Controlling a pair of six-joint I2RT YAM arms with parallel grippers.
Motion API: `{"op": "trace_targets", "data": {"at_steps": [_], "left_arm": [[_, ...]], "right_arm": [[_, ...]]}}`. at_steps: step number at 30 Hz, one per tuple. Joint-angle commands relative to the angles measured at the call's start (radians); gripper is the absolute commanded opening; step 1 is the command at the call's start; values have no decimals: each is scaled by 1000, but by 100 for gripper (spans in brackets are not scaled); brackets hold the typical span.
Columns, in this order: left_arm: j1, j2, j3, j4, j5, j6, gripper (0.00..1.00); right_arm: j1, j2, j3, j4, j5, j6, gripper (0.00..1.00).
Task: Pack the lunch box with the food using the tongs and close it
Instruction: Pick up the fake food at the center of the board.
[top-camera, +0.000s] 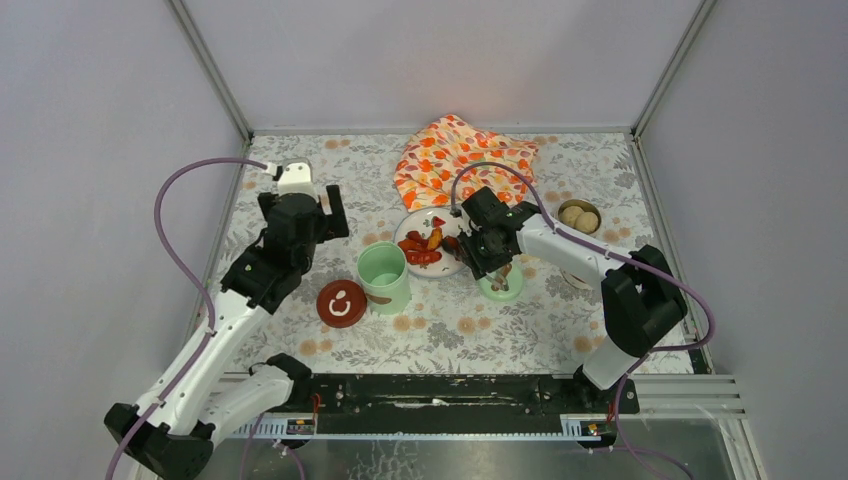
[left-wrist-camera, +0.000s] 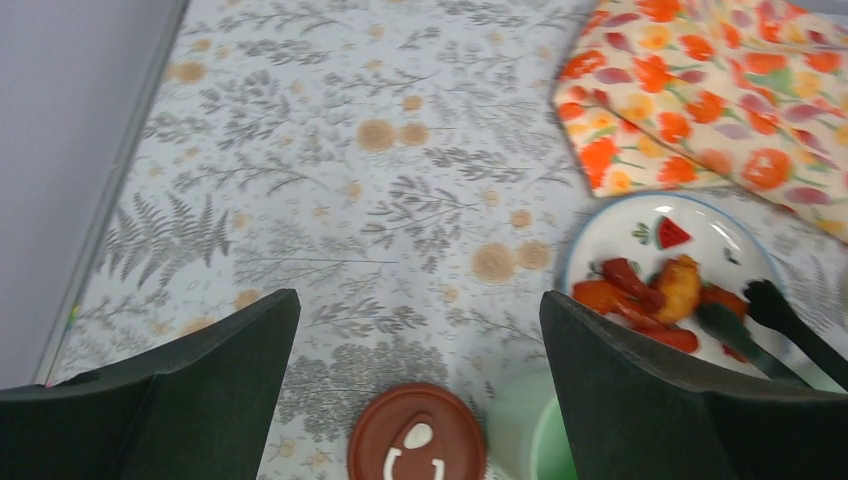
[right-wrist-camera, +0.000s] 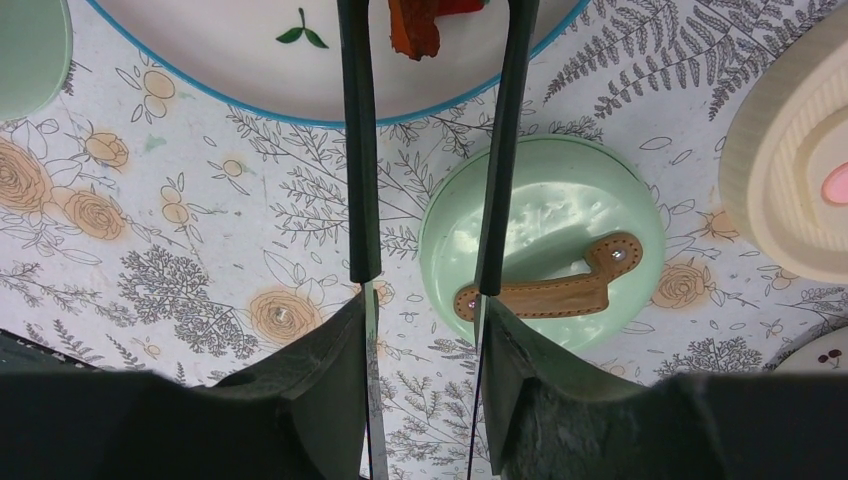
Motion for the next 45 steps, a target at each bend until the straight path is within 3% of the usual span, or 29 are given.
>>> {"op": "trace_targets", "data": {"at_steps": [1, 10, 16, 20, 33, 45], "left_arm": [[76, -61, -78, 167, -54, 51, 98], [103, -106, -127, 185, -72, 44, 98], [105, -106, -134, 183, -81, 41, 98], [107, -105, -134, 183, -89, 40, 98], [128, -118, -141, 187, -104, 26, 98], [133, -120, -141, 186, -98, 21, 98]], "right_arm": [[9, -16, 44, -16, -39, -15, 46], [10, 9, 54, -32, -60, -18, 43], [11, -19, 61, -13, -26, -2, 20], [11, -58, 68, -7, -19, 3, 14], [42, -215, 160, -58, -41, -6, 12], [243, -240, 286, -93, -61, -13, 14]]}}
